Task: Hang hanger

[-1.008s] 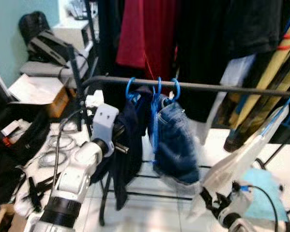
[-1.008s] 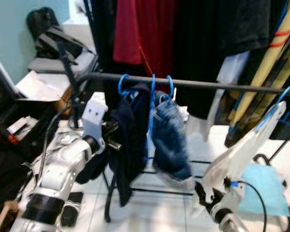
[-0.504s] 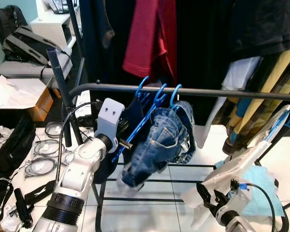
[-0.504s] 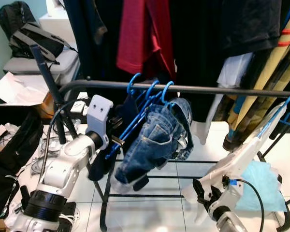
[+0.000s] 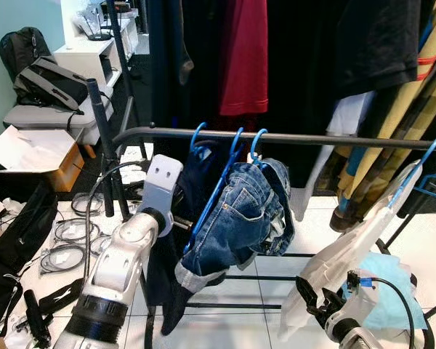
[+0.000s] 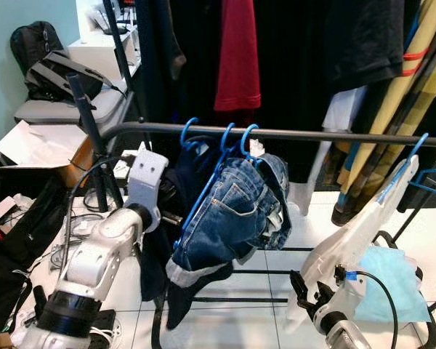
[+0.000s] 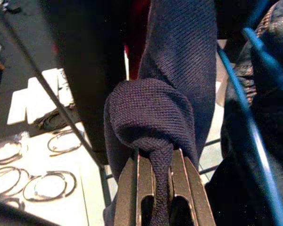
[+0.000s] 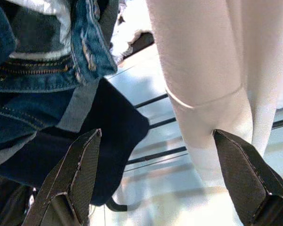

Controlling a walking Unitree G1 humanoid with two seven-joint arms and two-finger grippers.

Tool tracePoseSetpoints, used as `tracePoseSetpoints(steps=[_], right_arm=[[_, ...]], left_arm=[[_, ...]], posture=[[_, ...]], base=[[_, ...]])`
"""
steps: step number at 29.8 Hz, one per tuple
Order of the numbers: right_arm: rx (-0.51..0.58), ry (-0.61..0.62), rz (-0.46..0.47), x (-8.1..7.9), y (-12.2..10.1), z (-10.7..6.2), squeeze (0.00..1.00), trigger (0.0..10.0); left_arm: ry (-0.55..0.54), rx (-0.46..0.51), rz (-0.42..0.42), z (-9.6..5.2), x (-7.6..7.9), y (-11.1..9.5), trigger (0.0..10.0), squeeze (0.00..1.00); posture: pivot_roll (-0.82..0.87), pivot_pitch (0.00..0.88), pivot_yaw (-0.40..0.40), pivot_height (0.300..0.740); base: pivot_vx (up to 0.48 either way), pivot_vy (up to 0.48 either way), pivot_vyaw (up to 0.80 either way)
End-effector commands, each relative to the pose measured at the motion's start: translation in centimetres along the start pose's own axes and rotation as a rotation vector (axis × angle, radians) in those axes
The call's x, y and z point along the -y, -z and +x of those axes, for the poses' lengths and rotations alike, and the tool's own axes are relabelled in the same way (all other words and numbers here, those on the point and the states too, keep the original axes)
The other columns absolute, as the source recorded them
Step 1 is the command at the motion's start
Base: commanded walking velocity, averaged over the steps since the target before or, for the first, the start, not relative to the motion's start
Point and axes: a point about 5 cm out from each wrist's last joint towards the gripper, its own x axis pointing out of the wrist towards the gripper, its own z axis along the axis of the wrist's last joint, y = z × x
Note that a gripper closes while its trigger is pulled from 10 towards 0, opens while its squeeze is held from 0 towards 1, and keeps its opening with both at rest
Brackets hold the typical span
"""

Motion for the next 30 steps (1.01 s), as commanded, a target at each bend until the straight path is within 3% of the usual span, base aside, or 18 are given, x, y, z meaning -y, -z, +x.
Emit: tracePoseSetpoints(steps=[1, 10, 11, 12, 13, 22, 24, 25, 27, 30], right_arm=[[-0.022, 0.008, 0.0, 0.2, 0.3, -0.2, 0.0, 10.0], [-0.024, 0.01, 0.0, 0.2, 0.3, -0.1, 0.0, 10.0], [-0.024, 0.011, 0.001, 0.2, 0.3, -0.1, 0.0, 10.0], [-0.024, 0.011, 0.001, 0.2, 0.3, -0.1, 0.0, 10.0], [-0.025, 0.011, 0.002, 0.2, 0.3, -0.1, 0.0, 10.0], [-0.025, 0.012, 0.004, 0.3, 0.3, -0.1, 0.0, 10.0], [-0.025, 0.011, 0.004, 0.3, 0.4, -0.1, 0.0, 10.0], [-0.027, 0.011, 0.004, 0.3, 0.4, -0.1, 0.0, 10.0], [-0.027, 0.011, 0.004, 0.3, 0.4, -0.1, 0.0, 10.0], [-0.03, 0.009, 0.004, 0.3, 0.4, -0.2, 0.0, 10.0]], left_arm=[[-0.034, -0.013, -0.003, -0.2, -0.4, 0.2, 10.0, 0.0], [-0.046, -0.055, -0.036, -0.3, -0.3, 1.1, 10.0, 0.0], [-0.042, -0.06, -0.051, -0.4, -0.4, 1.2, 10.0, 0.38], [-0.042, -0.06, -0.051, -0.4, -0.4, 1.2, 10.0, 0.38], [-0.034, -0.058, -0.062, -0.6, -0.5, 1.3, 10.0, 1.0], [0.069, -0.041, -0.085, -2.2, -1.8, 2.6, 10.0, 1.0], [0.096, -0.055, -0.097, -3.0, -2.4, 3.4, 10.0, 1.0], [0.122, -0.078, -0.118, -4.2, -3.0, 4.8, 10.0, 1.0], [0.122, -0.078, -0.118, -4.2, -3.0, 4.8, 10.0, 1.0], [0.129, -0.164, -0.154, -6.3, -3.9, 8.0, 10.0, 1.0]], posture=[[-0.08, 0.049, -0.017, 0.74], [-0.08, 0.049, -0.018, 0.74], [-0.08, 0.049, -0.018, 0.74], [-0.08, 0.049, -0.018, 0.74], [-0.08, 0.049, -0.018, 0.74], [-0.08, 0.052, -0.016, 0.74], [-0.08, 0.052, -0.017, 0.74], [-0.07, 0.051, -0.017, 0.74], [-0.07, 0.051, -0.017, 0.74], [-0.07, 0.049, -0.017, 0.74]], base=[[0.0, 0.0, 0.0], [0.0, 0.0, 0.0], [0.0, 0.0, 0.0], [0.0, 0.0, 0.0], [0.0, 0.0, 0.0], [0.0, 0.0, 0.0], [0.0, 0.0, 0.0], [0.0, 0.0, 0.0], [0.0, 0.0, 0.0], [0.0, 0.0, 0.0]])
